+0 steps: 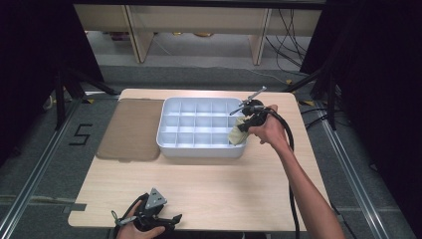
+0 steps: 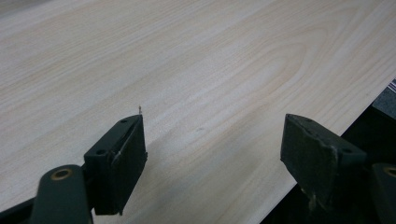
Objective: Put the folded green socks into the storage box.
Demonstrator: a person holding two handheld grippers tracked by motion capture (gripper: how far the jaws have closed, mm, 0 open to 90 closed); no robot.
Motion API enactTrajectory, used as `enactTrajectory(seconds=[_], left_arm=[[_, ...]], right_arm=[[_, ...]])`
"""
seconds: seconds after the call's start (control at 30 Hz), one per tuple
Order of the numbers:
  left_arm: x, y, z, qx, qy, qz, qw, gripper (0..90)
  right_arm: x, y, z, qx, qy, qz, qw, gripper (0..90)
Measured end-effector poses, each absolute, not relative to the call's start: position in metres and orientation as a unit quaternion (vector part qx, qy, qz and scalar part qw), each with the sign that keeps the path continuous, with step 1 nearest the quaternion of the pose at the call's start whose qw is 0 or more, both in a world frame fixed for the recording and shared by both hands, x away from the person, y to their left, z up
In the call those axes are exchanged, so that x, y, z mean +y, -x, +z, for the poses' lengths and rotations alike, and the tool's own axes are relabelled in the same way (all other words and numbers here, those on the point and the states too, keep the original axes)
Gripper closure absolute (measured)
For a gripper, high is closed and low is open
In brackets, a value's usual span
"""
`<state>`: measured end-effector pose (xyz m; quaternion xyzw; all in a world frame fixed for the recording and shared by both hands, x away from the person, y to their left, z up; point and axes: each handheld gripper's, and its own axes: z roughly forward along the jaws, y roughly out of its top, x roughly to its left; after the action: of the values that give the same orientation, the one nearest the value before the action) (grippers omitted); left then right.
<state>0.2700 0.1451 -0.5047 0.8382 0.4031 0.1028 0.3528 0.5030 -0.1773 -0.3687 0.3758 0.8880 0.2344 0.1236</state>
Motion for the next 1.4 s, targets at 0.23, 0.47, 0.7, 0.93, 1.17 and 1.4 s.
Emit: enactTrajectory(seconds=[0.23,0.47,0.7,0.93,1.17,1.4], left_arm=[[0.145,-0.27,-0.504,0.393,-0.845,0.107,0.347,21.8],[0.145,-0.27,-0.504,0.403,-0.839,0.104,0.351,21.8],[0.145,-0.27,-0.504,0.393,-0.846,0.107,0.344,21.8],[0.145,-0.27,-0.504,0.394,-0.845,0.107,0.346,21.8],[0.145,-0.27,-0.504,0.395,-0.844,0.108,0.347,21.8],[0.145,-0.269,-0.505,0.402,-0.841,0.104,0.348,21.8]], right_arm=[[-0.174,-0.511,-0.378,0.892,-0.379,0.213,0.125,74.4],[-0.168,-0.514,-0.387,0.897,-0.373,0.191,0.144,74.3],[-0.162,-0.514,-0.395,0.901,-0.366,0.169,0.157,74.3],[-0.156,-0.515,-0.401,0.91,-0.348,0.159,0.159,74.3],[-0.155,-0.516,-0.41,0.912,-0.347,0.156,0.154,74.3],[-0.15,-0.514,-0.422,0.915,-0.346,0.145,0.149,74.2]])
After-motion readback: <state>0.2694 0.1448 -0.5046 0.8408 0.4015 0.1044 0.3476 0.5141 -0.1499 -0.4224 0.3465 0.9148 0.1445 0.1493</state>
